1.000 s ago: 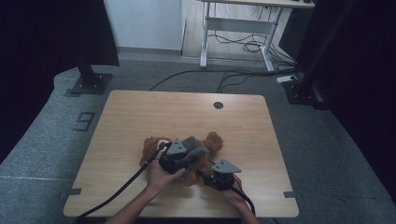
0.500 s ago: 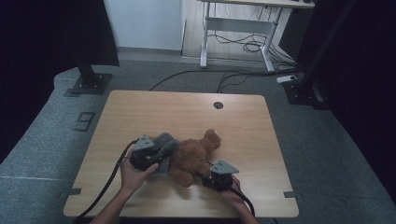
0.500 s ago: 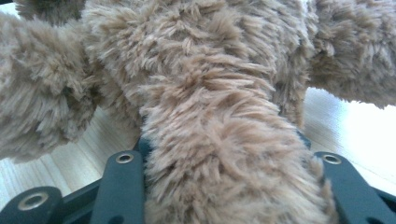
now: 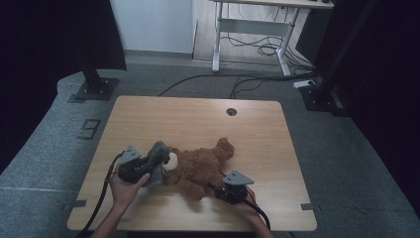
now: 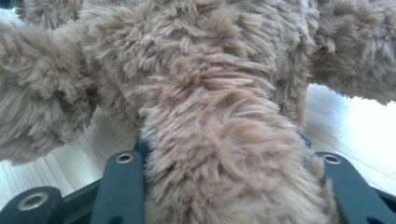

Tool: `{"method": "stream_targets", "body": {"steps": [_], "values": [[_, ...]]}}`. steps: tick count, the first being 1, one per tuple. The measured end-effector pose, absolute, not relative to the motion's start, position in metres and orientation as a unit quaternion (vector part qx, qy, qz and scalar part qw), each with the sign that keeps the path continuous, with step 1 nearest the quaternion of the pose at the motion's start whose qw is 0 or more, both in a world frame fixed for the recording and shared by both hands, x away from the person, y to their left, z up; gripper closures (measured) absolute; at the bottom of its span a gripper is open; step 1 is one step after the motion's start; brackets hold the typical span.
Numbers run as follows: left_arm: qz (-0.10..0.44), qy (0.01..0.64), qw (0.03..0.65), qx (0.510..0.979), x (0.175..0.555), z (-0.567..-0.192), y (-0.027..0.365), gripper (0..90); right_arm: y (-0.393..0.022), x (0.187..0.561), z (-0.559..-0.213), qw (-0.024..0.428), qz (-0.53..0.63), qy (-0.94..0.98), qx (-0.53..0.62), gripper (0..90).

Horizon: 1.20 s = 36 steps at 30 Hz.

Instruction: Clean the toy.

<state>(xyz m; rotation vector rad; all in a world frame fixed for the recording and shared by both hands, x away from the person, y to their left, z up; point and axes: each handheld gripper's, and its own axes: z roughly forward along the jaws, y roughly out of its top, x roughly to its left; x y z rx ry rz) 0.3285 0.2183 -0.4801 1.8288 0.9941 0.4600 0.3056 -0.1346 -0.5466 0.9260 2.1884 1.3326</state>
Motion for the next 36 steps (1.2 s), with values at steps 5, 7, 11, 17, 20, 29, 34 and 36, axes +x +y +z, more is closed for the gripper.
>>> {"method": "stream_targets", "body": {"steps": [5,7,11,17,20,29,34,36], "values": [[0.192,0.433,0.464,0.749,0.335,-0.489,0.229,77.2,-0.135,0.305,-0.547,0.207,0.478,0.785,0.334,50.1],[0.187,0.443,0.457,0.749,0.338,-0.492,0.234,77.2,-0.135,0.306,-0.547,0.207,0.478,0.785,0.334,50.1],[0.164,0.463,0.443,0.749,0.345,-0.501,0.243,76.8,-0.136,0.306,-0.547,0.209,0.478,0.785,0.335,50.1],[0.155,0.455,0.450,0.753,0.352,-0.508,0.224,77.2,-0.142,0.311,-0.547,0.218,0.474,0.775,0.357,50.2],[0.148,0.451,0.450,0.756,0.361,-0.508,0.215,77.2,-0.149,0.313,-0.547,0.224,0.470,0.769,0.371,50.2],[0.154,0.446,0.426,0.772,0.355,-0.510,0.226,76.4,-0.157,0.313,-0.547,0.232,0.466,0.767,0.375,49.8],[0.165,0.458,0.410,0.771,0.331,-0.509,0.257,75.5,-0.158,0.313,-0.547,0.229,0.468,0.768,0.373,49.6],[0.168,0.461,0.407,0.770,0.321,-0.507,0.270,75.3,-0.158,0.314,-0.548,0.226,0.470,0.768,0.373,49.5]]}}
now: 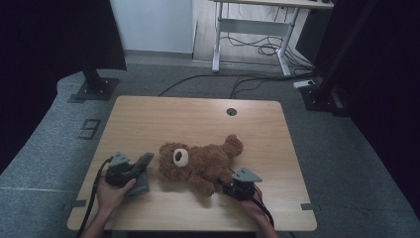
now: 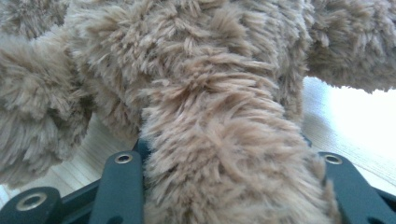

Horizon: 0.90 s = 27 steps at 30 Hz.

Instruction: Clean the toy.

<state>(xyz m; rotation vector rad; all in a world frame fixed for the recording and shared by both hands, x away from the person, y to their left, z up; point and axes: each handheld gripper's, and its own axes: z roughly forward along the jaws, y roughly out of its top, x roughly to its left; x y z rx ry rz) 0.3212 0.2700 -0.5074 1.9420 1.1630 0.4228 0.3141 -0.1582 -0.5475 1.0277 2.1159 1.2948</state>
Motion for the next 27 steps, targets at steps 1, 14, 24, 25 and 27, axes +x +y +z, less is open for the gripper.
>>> {"method": "stream_targets", "body": {"steps": [1,14,24,25,27], "values": [[0.169,0.464,0.404,0.770,0.316,-0.508,0.276,75.1,-0.158,0.314,-0.548,0.226,0.470,0.768,0.372,49.5],[0.172,0.486,0.358,0.779,0.297,-0.525,0.295,58.5,-0.159,0.315,-0.548,0.222,0.472,0.769,0.369,49.0],[0.163,0.453,0.403,0.778,0.293,-0.502,0.294,6.0,-0.160,0.315,-0.548,0.220,0.472,0.770,0.368,46.7],[0.161,0.445,0.408,0.781,0.292,-0.496,0.293,1.9,-0.160,0.315,-0.548,0.220,0.472,0.770,0.368,46.6],[0.161,0.426,0.427,0.781,0.292,-0.488,0.293,0.0,-0.160,0.315,-0.548,0.219,0.474,0.769,0.370,46.4]]}}
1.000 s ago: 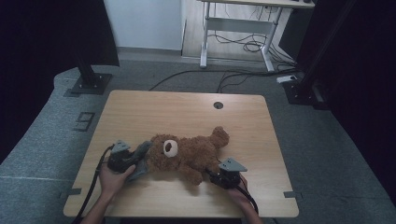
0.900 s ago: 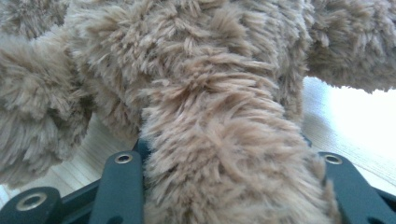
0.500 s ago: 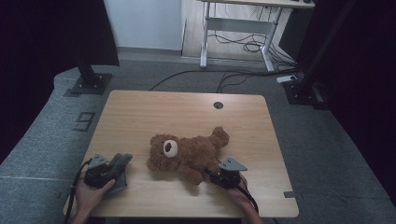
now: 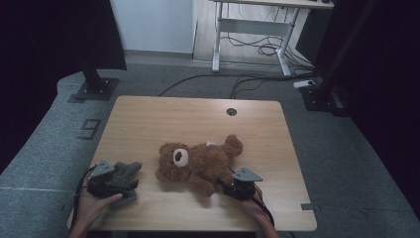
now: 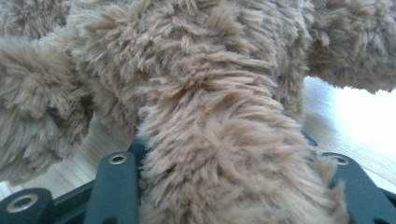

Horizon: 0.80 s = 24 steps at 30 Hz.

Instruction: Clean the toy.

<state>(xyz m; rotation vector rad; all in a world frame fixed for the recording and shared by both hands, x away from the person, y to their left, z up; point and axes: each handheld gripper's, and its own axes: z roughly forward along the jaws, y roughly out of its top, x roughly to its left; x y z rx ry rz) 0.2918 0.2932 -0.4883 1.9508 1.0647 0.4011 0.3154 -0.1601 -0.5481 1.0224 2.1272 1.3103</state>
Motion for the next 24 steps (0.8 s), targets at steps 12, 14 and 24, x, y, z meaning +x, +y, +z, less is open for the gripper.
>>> {"method": "stream_targets", "body": {"steps": [12,14,24], "values": [[0.155,0.384,0.413,0.811,0.313,-0.491,0.227,15.3,-0.160,0.316,-0.548,0.222,0.475,0.766,0.371,42.3],[0.156,0.375,0.399,0.822,0.318,-0.495,0.208,18.1,-0.160,0.316,-0.548,0.224,0.474,0.766,0.372,40.2],[0.162,0.389,0.378,0.824,0.346,-0.507,0.170,28.8,-0.158,0.324,-0.546,0.230,0.477,0.764,0.369,41.5]]}}
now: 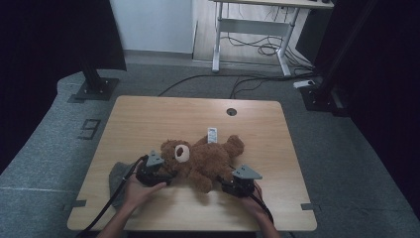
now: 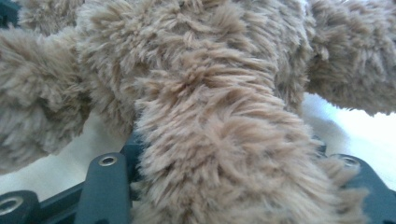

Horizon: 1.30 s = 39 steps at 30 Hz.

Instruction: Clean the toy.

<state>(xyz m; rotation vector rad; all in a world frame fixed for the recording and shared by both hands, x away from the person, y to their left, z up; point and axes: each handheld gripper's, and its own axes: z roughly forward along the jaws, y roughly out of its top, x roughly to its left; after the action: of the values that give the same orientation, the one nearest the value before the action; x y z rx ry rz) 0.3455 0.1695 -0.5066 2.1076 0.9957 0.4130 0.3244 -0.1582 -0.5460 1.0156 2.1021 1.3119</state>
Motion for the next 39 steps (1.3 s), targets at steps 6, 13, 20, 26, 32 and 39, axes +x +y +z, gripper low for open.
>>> {"method": "stream_targets", "body": {"steps": [6,13,20,26,32,39], "values": [[0.162,0.399,0.382,0.818,0.369,-0.508,0.163,28.3,-0.164,0.348,-0.548,0.227,0.490,0.743,0.395,41.4],[0.170,0.403,0.392,0.809,0.378,-0.506,0.160,25.7,-0.170,0.359,-0.543,0.252,0.482,0.727,0.419,27.8],[0.186,0.386,0.412,0.804,0.354,-0.493,0.174,20.9,-0.185,0.345,-0.533,0.242,0.508,0.704,0.434,16.4],[0.176,0.366,0.444,0.798,0.322,-0.478,0.188,21.2,-0.204,0.315,-0.528,0.237,0.529,0.699,0.418,15.3],[0.161,0.360,0.447,0.803,0.302,-0.477,0.193,20.9,-0.226,0.296,-0.534,0.241,0.515,0.701,0.430,16.0],[0.143,0.371,0.436,0.807,0.286,-0.494,0.201,21.0,-0.253,0.289,-0.544,0.243,0.511,0.686,0.457,19.4]]}}
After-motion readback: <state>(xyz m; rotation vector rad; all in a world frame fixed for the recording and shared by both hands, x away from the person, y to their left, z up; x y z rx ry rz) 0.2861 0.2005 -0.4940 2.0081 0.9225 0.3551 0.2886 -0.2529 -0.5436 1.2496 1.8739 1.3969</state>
